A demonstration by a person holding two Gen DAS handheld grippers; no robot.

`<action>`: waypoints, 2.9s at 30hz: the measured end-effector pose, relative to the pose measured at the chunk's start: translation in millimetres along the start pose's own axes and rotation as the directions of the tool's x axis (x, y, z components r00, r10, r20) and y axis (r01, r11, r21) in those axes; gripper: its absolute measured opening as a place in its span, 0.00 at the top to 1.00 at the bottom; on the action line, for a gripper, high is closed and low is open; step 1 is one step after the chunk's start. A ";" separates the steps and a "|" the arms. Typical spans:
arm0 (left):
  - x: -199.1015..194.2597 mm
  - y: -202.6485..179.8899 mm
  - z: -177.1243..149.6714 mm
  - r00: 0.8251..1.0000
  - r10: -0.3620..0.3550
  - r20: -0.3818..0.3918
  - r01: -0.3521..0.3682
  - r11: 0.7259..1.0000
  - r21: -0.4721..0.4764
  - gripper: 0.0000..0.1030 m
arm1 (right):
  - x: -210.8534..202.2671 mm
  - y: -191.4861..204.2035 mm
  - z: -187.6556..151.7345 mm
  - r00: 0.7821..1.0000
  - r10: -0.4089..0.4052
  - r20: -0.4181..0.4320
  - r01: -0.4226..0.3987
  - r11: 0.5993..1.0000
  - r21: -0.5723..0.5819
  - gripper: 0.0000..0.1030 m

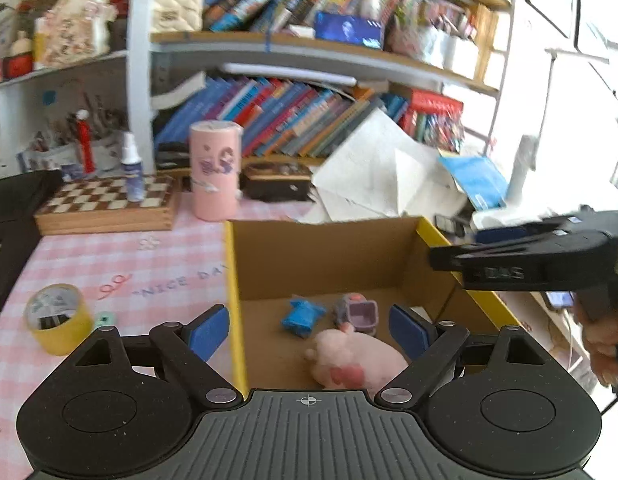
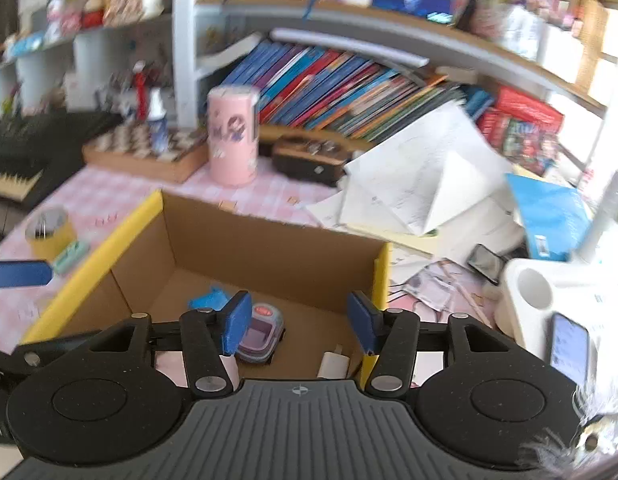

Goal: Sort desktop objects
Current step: 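Raise both open tools out of the yellow box and pull back, then move the left tool toward the yellow tape roll while the right tool approaches the mint-green object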

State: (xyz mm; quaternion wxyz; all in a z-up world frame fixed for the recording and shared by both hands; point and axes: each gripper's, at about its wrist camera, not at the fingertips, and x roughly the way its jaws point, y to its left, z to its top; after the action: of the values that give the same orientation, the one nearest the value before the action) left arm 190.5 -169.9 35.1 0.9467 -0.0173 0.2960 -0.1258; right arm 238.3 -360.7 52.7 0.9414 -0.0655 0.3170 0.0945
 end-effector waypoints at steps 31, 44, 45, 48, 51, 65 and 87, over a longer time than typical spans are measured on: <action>-90.5 95.3 -94.3 0.992 0.103 -0.073 -0.103 0.995 0.007 0.06 | -95.1 147.7 -121.0 0.978 -0.207 0.024 0.197 0.954 0.226 0.19; -123.9 133.9 -121.9 0.988 0.099 -0.119 -0.100 0.995 -0.002 0.05 | -106.7 210.3 -143.7 0.984 -0.173 -0.045 0.178 0.957 0.228 0.18; -125.6 136.2 -124.1 0.987 0.098 -0.125 -0.099 0.995 -0.001 0.05 | -107.5 214.6 -145.5 0.984 -0.170 -0.048 0.177 0.957 0.229 0.18; -131.7 142.2 -129.8 0.986 0.099 -0.134 -0.099 0.995 0.006 0.05 | -108.3 224.1 -149.4 0.986 -0.160 -0.052 0.168 0.958 0.233 0.18; -137.1 147.2 -134.8 0.985 0.099 -0.142 -0.098 0.995 0.015 0.05 | -109.5 233.6 -153.6 0.989 -0.142 -0.051 0.150 0.959 0.241 0.18; -154.1 185.0 -146.9 0.977 0.139 -0.163 -0.142 0.990 -0.007 0.05 | -102.1 278.3 -152.6 0.997 -0.035 -0.066 0.049 0.974 0.223 0.26; -163.1 227.4 -141.0 0.976 0.180 -0.123 -0.190 0.978 -0.081 0.05 | -88.6 327.3 -125.5 0.999 0.029 -0.046 -0.024 0.995 0.100 0.28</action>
State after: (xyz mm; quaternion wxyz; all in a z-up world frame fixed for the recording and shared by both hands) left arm 33.4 96.6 -14.8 0.9338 -0.0260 0.3560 -0.0240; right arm 23.8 -77.1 -13.2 0.9344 -0.0164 0.3443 0.0894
